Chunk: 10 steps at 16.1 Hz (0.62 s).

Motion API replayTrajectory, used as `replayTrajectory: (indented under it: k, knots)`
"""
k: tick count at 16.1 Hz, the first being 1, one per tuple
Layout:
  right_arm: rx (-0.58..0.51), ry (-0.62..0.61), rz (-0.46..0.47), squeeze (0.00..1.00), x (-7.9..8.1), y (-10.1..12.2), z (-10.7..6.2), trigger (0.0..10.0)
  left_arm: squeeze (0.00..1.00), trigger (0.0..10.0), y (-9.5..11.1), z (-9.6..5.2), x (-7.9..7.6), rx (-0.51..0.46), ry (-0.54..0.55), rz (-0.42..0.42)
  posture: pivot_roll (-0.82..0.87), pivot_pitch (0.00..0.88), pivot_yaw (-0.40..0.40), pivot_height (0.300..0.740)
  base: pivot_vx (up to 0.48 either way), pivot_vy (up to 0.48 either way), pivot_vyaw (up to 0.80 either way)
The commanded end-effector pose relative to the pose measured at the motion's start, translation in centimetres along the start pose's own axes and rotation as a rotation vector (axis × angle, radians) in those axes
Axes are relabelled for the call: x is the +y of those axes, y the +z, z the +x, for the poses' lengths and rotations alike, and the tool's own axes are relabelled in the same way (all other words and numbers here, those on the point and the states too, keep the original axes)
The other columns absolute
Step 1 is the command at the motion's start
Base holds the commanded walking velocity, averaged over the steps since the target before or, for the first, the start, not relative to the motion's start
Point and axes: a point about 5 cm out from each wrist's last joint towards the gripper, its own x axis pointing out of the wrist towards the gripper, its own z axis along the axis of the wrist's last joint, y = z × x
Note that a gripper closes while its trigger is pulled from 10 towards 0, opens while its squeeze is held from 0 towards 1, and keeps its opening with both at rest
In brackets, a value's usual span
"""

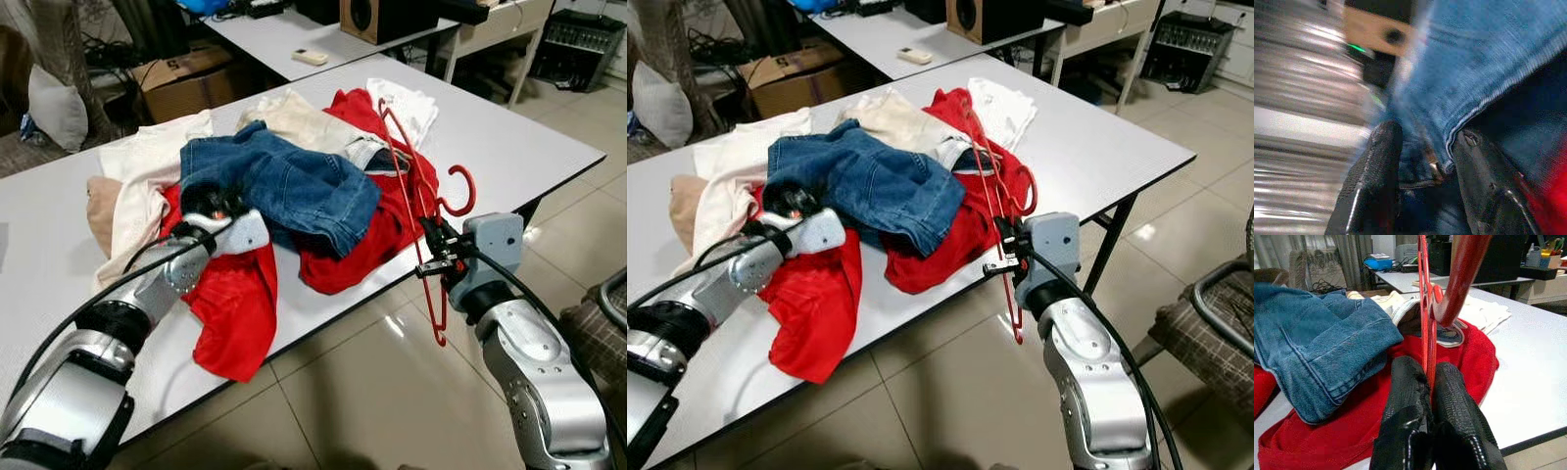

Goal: Hang hanger

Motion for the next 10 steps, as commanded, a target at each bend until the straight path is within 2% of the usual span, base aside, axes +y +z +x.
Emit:
replayTrajectory:
  k: [1, 2, 3, 6, 8, 10]
  knots:
    - [-0.023, -0.009, 0.007, 0.00, 0.0, 0.6, -0.2, 10.0, 0.00, 10.0, 0.1, 0.0, 2.0, -0.033, 0.099, 0.012, -0.18, 0.000, 0.116, 0.740, 0.000, 0.000, 0.00]
    - [-0.029, -0.023, 0.013, 0.00, -0.1, 0.7, -0.5, 10.0, 0.00, 10.0, 1.4, -0.3, 3.2, -0.128, 0.183, 0.014, -0.18, 0.000, 0.124, 0.740, 0.000, 0.000, 0.00]
    - [-0.031, -0.040, 0.020, 0.00, -0.2, 0.8, -1.0, 10.0, 0.00, 10.0, 2.9, -1.0, 3.7, -0.233, 0.225, 0.021, -0.18, 0.000, 0.133, 0.740, 0.000, 0.000, 0.00]
    - [-0.016, -0.047, 0.032, 0.00, 0.0, 0.6, -1.8, 10.0, 0.00, 10.0, 3.0, -1.8, 3.3, -0.248, 0.201, 0.025, -0.16, 0.005, 0.132, 0.740, 0.000, 0.000, 0.00]
    - [0.004, -0.029, 0.038, 0.00, 0.4, 0.5, -2.4, 10.0, 0.00, 10.0, 2.4, -2.0, 3.0, -0.229, 0.129, 0.032, -0.14, 0.066, 0.131, 0.740, 0.000, 0.000, 0.00]
    - [0.022, -0.017, 0.037, 0.00, 0.5, 0.5, -2.9, 10.0, 0.00, 10.0, 2.5, -2.7, 2.7, -0.285, 0.030, 0.020, -0.14, 0.102, 0.137, 0.740, 0.000, 0.000, 0.00]
